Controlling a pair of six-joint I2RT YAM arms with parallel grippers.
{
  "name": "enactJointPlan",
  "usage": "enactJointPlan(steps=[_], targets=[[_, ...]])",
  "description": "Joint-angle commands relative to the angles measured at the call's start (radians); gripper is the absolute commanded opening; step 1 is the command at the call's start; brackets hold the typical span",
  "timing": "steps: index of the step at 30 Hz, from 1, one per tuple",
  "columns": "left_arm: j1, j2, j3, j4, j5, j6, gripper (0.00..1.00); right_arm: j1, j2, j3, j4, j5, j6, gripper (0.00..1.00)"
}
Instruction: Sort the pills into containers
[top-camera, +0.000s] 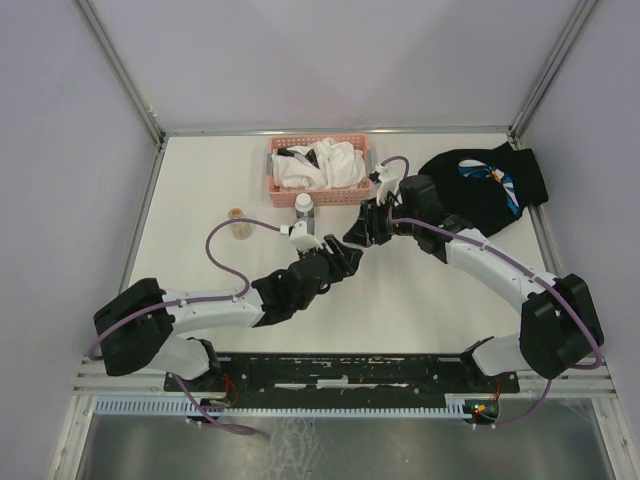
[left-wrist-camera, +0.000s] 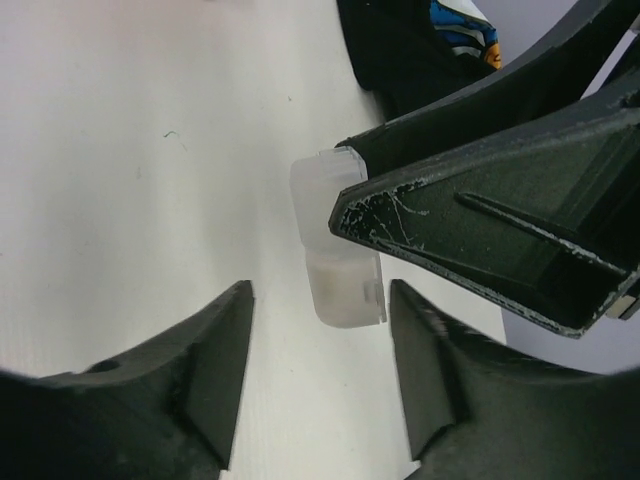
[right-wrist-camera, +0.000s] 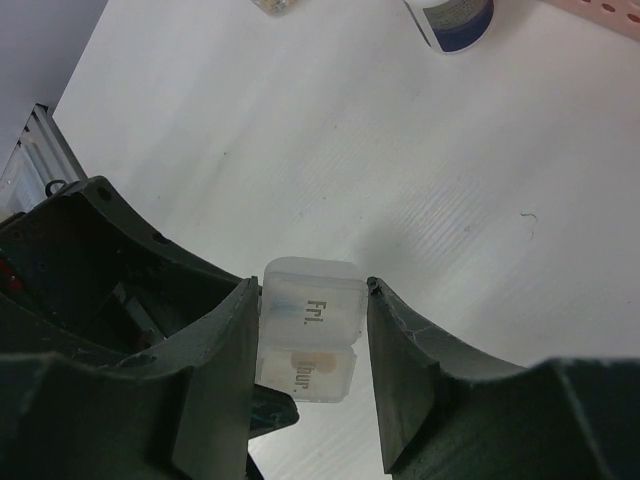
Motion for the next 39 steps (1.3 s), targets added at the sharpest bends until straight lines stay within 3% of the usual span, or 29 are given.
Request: enactJointPlan(steps=[1, 7, 13, 15, 23, 32, 39], targets=[[-0.008, 0.026, 0.058, -0.01, -0.089, -0.063, 0.58, -0.004, -0.012, 0.006, 0.048, -0.03, 0.015, 0.09], [-0.008, 0.077, 0.106, -0.051, -0.099, -0.058, 0.44, -0.004, -0.018, 0.005, 0.046, -0.036, 0.016, 0.09], [-0.008, 0.076, 0.11, -0.056, -0.092, -0.025, 0.16, -0.007, -0.018, 0.007, 0.043, -0.046, 0.021, 0.08], [-0.008, 0.067, 0.103, -0.052, -0.087, -0.008, 0.1, -0.012, -0.021, 0.006, 0.046, -0.054, 0.03, 0.08], [-0.008, -0.008, 0.032, -0.008, -0.068, 0.022, 0.07, -0.058, -0.052, -0.019, 0.109, -0.146, 0.102, 0.09], [-0.008, -0.1, -0.048, 0.062, -0.04, 0.064, 0.04, -0.091, -0.047, -0.039, 0.166, -0.228, 0.158, 0.17], [-0.007, -0.152, -0.078, 0.082, 0.0, 0.081, 0.03, -0.128, -0.048, -0.035, 0.134, -0.221, 0.136, 0.39]])
